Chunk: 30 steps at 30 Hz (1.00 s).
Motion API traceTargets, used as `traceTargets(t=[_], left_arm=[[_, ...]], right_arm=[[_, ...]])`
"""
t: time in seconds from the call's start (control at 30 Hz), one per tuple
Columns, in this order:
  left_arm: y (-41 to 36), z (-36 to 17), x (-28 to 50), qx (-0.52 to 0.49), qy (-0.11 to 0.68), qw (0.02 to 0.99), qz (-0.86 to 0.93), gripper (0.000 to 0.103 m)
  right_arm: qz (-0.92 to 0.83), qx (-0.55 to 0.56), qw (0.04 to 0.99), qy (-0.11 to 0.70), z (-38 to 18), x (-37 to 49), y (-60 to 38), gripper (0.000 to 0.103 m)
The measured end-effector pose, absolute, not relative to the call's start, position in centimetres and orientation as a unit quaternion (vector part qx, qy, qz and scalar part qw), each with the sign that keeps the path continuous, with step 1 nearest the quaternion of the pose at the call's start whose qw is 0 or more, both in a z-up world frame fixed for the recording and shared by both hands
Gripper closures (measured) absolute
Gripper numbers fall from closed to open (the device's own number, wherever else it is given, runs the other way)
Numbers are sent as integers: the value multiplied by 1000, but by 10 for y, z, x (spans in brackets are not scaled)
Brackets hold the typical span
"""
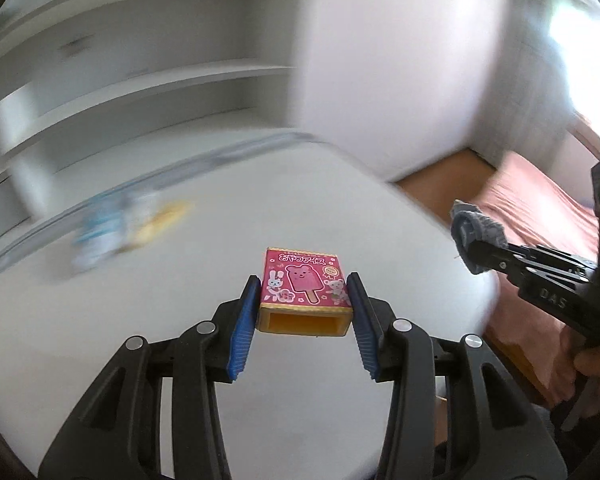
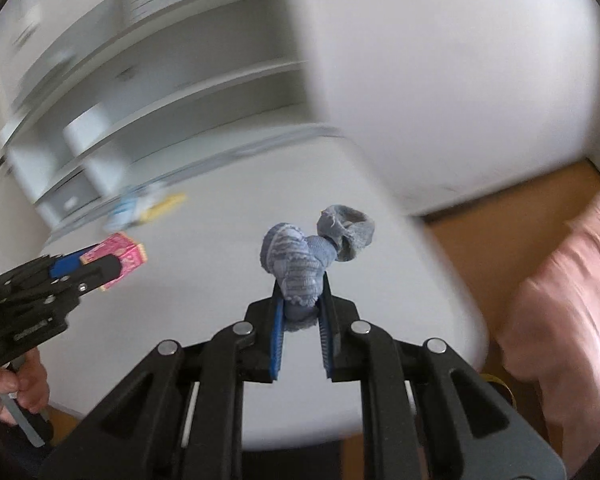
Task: Collect trash
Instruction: 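Carry the pink box and grey socks over the bin and open both tools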
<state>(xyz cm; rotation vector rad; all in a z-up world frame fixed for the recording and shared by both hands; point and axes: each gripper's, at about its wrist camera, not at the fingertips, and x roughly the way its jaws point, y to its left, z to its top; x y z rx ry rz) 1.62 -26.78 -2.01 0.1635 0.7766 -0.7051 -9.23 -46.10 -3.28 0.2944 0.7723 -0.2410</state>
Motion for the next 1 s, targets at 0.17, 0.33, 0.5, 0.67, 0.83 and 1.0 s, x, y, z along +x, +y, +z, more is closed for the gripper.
traceTargets(t=[0.17,0.33,0.5,0.67,0.83,1.0], left_arm=[[-374,-30,-34,115,367,815,-433,60],[-462,-53,-85,154,368,761,-511,60],[-520,-88,-111,184,377,721,-551,60],[-566,-141,-125,210,405,684,-569,60],[-593,-187,-134,233,428,666,-565,60],[-608,-219,-145,246,448,653,-560,60]], right_arm=[[-221,197,882,367,-54,-177,-549,88],[-279,240,852,373,-82,-237,-603,87],[-313,288,810,405,-134,-281,-649,88],[-318,328,772,443,-189,-308,-678,87],[-309,359,739,479,-245,-313,-700,87],[-304,380,718,498,-277,-317,-709,87]])
